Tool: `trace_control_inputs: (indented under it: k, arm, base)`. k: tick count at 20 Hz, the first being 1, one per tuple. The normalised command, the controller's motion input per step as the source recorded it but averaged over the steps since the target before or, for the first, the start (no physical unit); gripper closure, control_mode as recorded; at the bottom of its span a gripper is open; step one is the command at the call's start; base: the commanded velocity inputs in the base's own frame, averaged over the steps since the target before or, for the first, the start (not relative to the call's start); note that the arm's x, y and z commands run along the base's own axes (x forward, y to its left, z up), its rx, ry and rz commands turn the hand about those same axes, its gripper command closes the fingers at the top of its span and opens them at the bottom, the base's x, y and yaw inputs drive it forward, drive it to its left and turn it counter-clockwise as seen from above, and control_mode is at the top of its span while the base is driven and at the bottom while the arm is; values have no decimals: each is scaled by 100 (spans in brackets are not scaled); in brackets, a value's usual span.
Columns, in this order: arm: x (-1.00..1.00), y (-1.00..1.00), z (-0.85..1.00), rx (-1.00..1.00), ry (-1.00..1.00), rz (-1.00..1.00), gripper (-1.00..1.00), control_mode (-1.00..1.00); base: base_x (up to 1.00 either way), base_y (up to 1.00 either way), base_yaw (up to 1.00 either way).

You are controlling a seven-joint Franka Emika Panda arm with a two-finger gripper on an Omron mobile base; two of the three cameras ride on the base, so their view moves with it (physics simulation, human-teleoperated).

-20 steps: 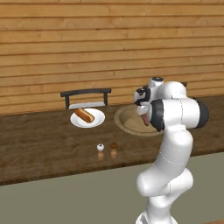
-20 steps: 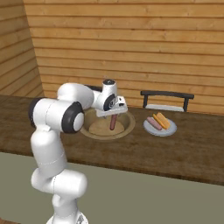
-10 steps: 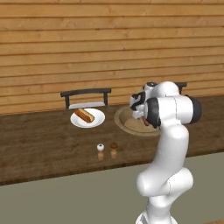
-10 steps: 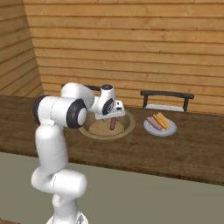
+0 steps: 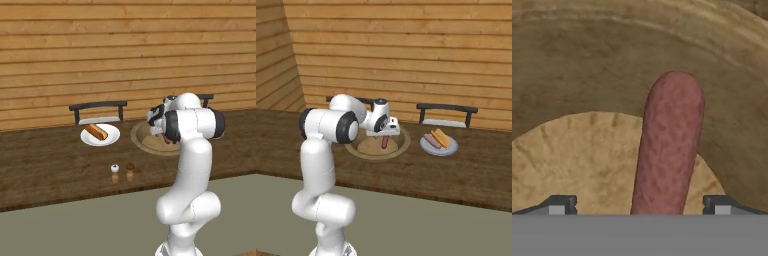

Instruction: Place one bun and one sausage from the bowl on each plate.

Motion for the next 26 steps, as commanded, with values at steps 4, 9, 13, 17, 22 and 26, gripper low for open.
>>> trace_control_inputs:
  k: [4,9,13,17,22,26]
  arm:
    - [3,-2,-23,0,0,-4,-100,-100]
    - [4,0,-21,0,0,-4,100,-100]
    - [0,0,0,0,0,-2,100,-100]
    - [0,0,0,0,0,-2,100,-100]
    - [-5,0,26,0,0,0,100,-100]
    - [-39,3,66,0,-3,0,100,-100]
  base:
    - [0,0,0]
    - [0,0,0]
    - [0,0,0]
    - [0,0,0]
    - [0,0,0]
    - [0,0,0]
